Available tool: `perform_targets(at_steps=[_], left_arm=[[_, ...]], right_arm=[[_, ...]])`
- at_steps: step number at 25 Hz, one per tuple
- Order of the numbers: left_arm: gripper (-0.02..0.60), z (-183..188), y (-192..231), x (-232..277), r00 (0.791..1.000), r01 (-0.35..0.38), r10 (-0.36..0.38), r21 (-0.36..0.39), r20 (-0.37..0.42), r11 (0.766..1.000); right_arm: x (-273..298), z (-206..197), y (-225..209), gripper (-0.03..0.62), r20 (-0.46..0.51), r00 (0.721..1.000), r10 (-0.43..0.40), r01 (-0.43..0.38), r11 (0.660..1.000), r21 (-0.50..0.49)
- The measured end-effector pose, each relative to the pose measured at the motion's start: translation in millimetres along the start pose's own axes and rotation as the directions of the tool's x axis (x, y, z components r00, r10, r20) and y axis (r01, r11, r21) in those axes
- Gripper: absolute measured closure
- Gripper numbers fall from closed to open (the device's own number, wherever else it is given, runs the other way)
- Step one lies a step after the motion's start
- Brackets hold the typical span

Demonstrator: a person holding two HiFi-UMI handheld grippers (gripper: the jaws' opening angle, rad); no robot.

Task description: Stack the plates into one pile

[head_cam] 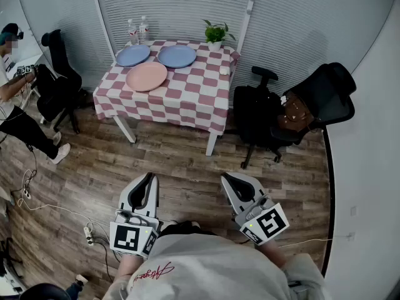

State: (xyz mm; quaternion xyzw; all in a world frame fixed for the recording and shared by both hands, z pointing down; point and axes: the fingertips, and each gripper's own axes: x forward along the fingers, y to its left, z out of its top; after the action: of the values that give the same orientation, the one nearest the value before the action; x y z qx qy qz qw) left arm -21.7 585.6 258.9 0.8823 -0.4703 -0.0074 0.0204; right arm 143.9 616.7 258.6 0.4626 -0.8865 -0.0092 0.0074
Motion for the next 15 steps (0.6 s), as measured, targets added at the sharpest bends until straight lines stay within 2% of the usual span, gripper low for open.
perform_targets(at_steps=[12,15], left_arm=[[0.543,1.9,-4.1,0.9,1.000,0.015,-0.015,0.011,-0.005,1.000],[0.541,4.6,0.7,-0.9,1.000,0.000,0.000,0.011,0.009,1.000]], right_arm=[[-2.0,1.8,-0.4,0.583,0.000,1.000,-0.005,0.005,1.000,-0.009],[-0.4,0.1,1.4,0.583,-0.006,1.000,-0.016,0.015,0.999,-0.042]])
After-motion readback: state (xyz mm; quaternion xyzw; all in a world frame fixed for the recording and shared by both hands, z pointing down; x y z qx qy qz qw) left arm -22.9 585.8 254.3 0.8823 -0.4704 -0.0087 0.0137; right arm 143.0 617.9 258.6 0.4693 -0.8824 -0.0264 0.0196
